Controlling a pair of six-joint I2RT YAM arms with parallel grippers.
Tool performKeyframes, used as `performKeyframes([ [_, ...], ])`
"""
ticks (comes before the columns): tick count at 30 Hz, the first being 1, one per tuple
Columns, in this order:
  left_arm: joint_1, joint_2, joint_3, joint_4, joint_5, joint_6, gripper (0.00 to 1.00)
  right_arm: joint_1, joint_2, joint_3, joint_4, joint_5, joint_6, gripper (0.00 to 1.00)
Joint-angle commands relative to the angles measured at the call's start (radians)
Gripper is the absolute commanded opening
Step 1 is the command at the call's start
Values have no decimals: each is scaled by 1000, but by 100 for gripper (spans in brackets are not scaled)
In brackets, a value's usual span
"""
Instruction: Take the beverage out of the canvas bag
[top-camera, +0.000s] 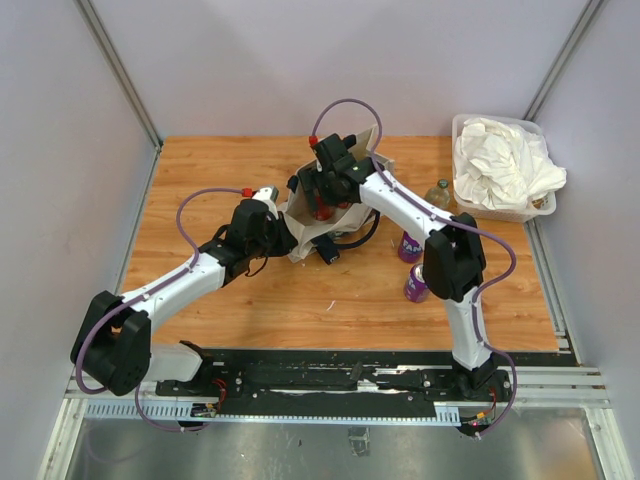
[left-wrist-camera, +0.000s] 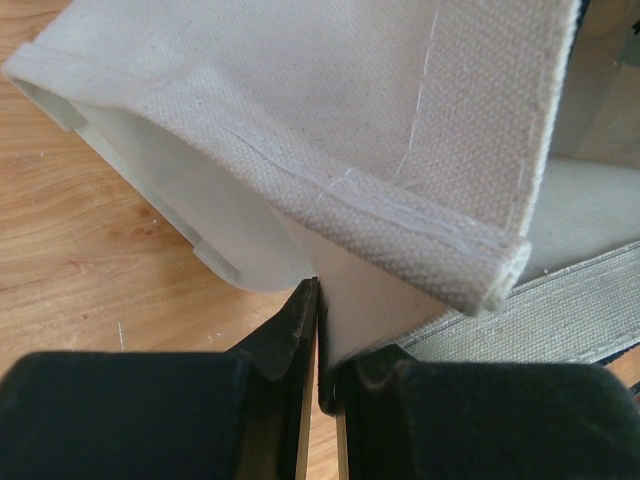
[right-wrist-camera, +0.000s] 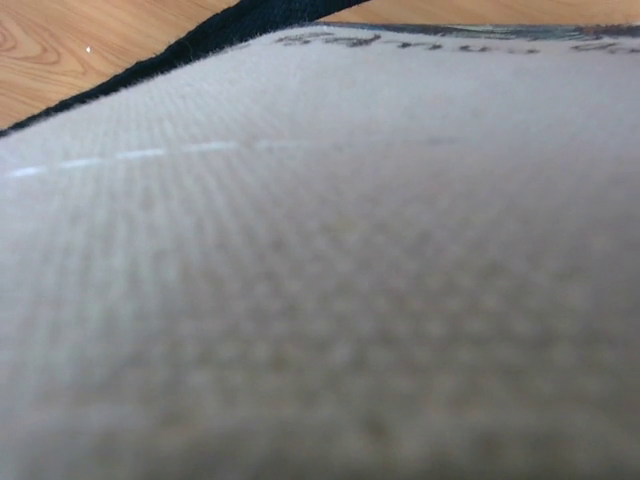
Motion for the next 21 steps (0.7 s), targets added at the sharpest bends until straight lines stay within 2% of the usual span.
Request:
performKeyframes([
  [1, -8, -1, -20, -48, 19, 15, 15, 15, 40, 50, 51, 0, 26, 87],
  [21, -8, 2, -29, -54, 22, 9, 15, 29, 194, 144, 101, 75, 12, 85],
])
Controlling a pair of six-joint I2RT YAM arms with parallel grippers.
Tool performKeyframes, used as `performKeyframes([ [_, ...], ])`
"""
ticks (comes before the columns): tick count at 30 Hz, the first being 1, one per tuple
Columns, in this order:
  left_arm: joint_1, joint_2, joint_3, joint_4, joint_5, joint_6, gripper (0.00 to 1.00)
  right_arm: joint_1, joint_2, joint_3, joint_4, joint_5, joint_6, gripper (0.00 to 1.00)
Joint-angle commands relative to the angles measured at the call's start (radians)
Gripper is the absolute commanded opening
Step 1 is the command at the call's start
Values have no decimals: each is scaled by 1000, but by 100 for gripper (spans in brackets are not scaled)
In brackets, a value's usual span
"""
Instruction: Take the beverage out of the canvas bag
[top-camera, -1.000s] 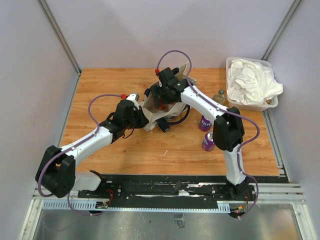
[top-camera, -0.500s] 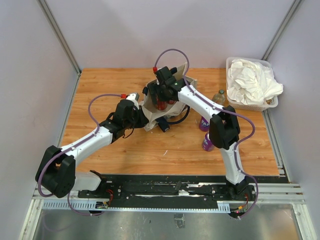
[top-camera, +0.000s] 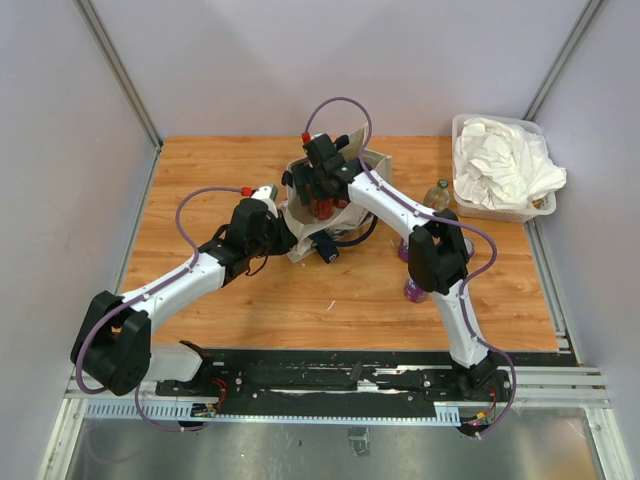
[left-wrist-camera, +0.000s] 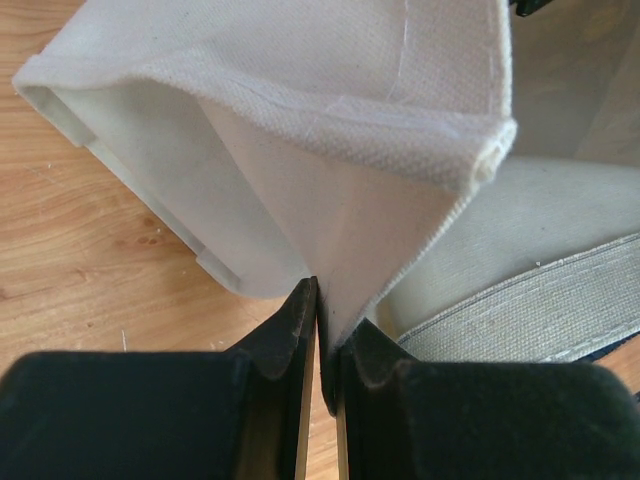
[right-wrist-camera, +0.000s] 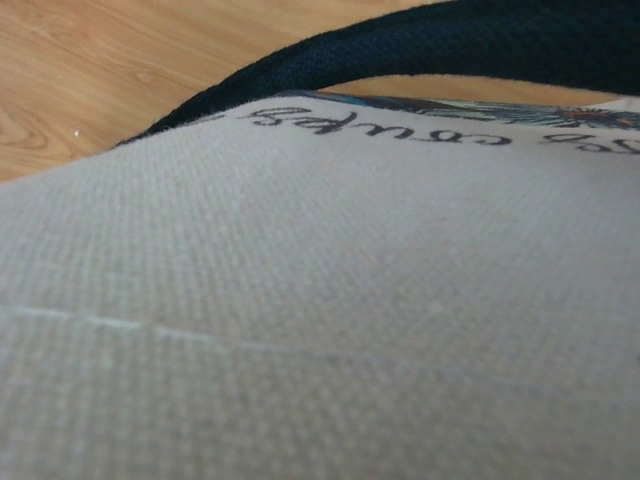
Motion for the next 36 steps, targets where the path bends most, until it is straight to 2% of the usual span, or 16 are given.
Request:
performKeyframes([
  [1, -9, -1, -32, -67, 30, 2, 15, 24, 69, 29, 38, 34, 10, 84],
  [4, -9, -5, -36, -60, 33, -6, 15, 24, 83, 31, 50, 54, 12, 79],
  [8, -10, -3, -33, -59, 40, -5, 15, 25, 90, 21, 59, 90, 8, 64],
  [11, -10, -3, -36, -60, 42, 1, 15, 24, 86, 2, 59, 92, 7, 56],
  [12, -11, -3, -37, -60, 41, 2, 15, 25, 81, -8, 59, 88, 9, 48],
  [13, -10, -3, -39, -59, 41, 2, 15, 25, 74, -22, 63, 83, 9, 27],
  [14, -10, -3, -42, -59, 43, 1, 15, 26, 64, -38, 70, 84, 10, 16],
  [15, -11, -3, -45, -56, 45, 0, 15, 28, 51, -55, 77, 86, 10, 6],
  [16, -10, -3, -48, -54, 46, -2, 15, 31, 36, -72, 89, 86, 7, 1],
  [22, -10, -2, -56, -45, 46, -4, 15, 42, -50, -114, 144, 70, -50, 1],
  [36, -10, 12, -26, -44, 39, 2, 15, 85, -251, -59, 169, 96, -131, 1],
])
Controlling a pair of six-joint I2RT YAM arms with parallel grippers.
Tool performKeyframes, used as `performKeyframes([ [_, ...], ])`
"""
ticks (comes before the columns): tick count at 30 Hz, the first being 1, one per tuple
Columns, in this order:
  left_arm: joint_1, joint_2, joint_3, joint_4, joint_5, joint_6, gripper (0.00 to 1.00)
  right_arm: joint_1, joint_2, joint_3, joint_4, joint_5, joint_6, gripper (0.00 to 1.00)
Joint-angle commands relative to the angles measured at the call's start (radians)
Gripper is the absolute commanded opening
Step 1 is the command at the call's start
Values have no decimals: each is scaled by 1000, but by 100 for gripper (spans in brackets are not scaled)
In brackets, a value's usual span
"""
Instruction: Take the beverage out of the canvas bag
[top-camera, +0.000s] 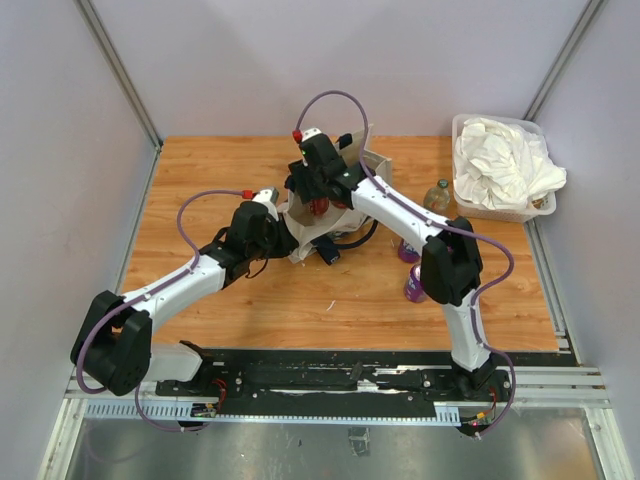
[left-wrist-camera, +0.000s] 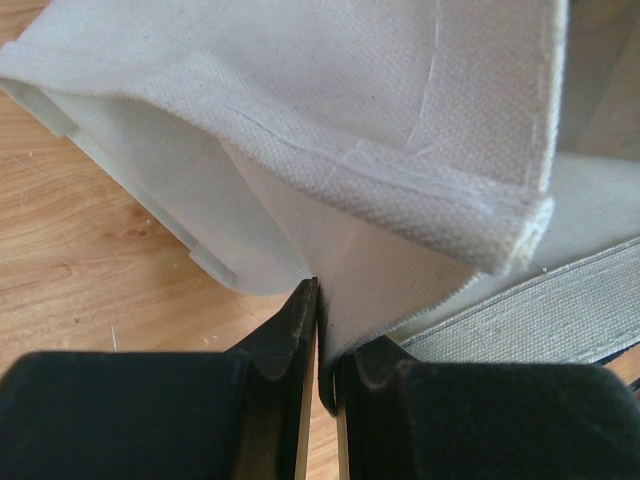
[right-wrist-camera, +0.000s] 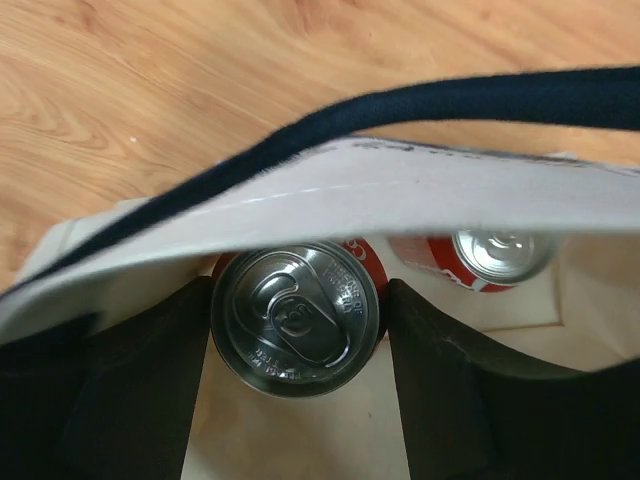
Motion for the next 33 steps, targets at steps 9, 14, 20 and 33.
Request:
performKeyframes([
  [9, -10, 17, 13, -64, 28, 2, 15, 70, -338, 12, -6, 81, -58, 1],
  [14, -10, 27, 22, -59, 34, -4, 15, 104, -469, -54, -69, 125, -60, 1],
  [20, -10, 40, 29, -59, 41, -12, 15, 162, -646, -167, -164, 217, -30, 1],
  [33, -10, 30, 21, -67, 49, -6, 16, 339, -908, -508, -204, 398, 139, 1],
])
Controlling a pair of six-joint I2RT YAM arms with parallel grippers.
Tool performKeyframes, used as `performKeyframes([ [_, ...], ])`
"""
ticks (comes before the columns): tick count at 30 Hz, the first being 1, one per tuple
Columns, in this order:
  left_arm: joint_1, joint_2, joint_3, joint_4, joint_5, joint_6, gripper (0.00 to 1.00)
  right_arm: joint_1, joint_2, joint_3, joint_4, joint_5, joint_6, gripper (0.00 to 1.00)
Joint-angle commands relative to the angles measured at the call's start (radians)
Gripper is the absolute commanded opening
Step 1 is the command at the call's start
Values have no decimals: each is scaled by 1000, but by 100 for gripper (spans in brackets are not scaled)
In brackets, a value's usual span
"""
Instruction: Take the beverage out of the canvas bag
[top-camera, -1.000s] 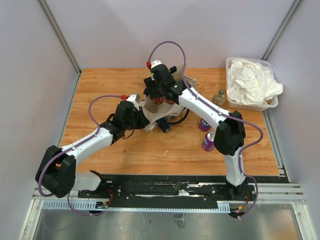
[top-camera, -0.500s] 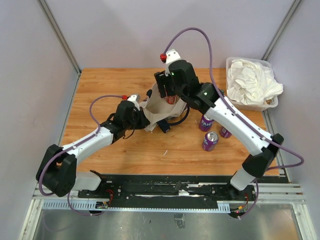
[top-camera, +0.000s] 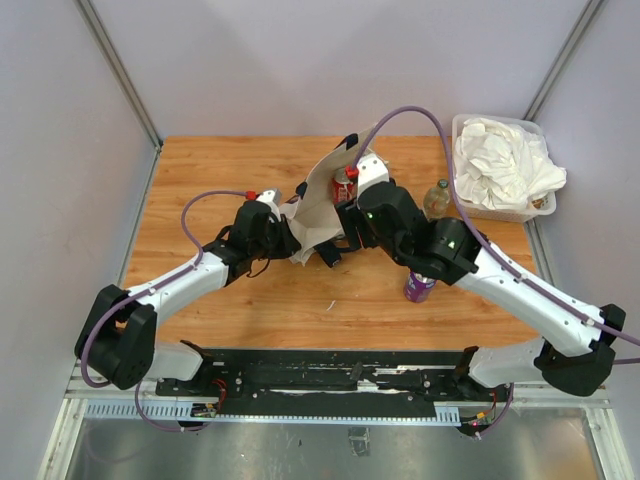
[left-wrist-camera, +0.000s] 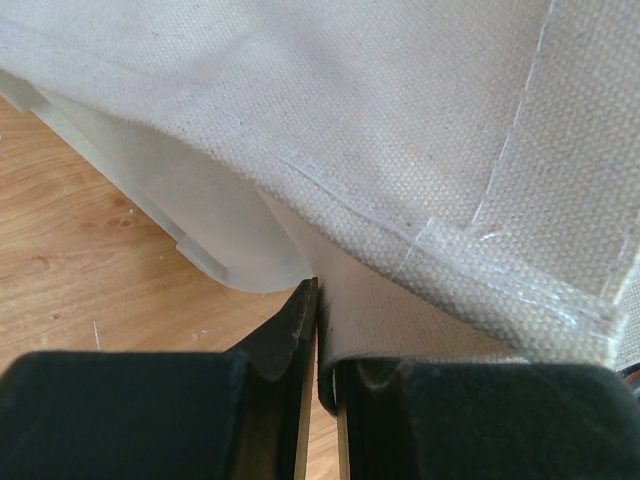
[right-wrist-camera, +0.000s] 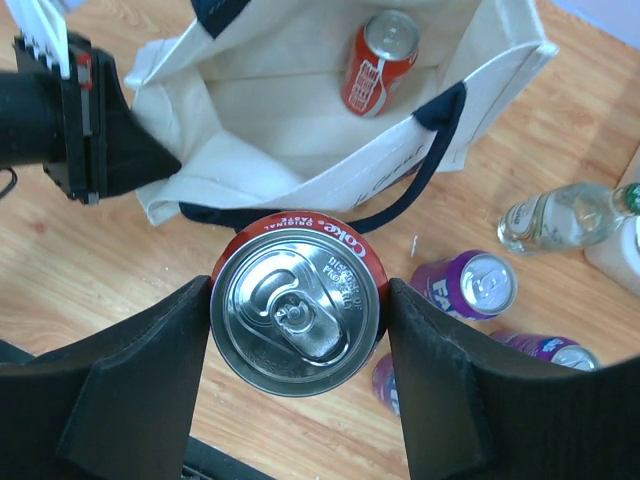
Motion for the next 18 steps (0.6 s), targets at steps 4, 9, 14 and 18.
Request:
performKeyframes([
  [4, -10, -14, 4, -60, 14, 20, 16, 67, -81, -134, 98, 107, 114, 1],
  [9, -10, -17, -1, -58, 17, 13, 16, 70, -75, -219, 160, 106, 130, 1],
  [14, -10, -18, 3, -64, 17, 14, 16, 71, -67, -303, 241, 118, 138, 1],
  [18, -10, -19, 4, -72, 15, 19, 17, 69, -61, -373, 297, 122, 158, 1],
])
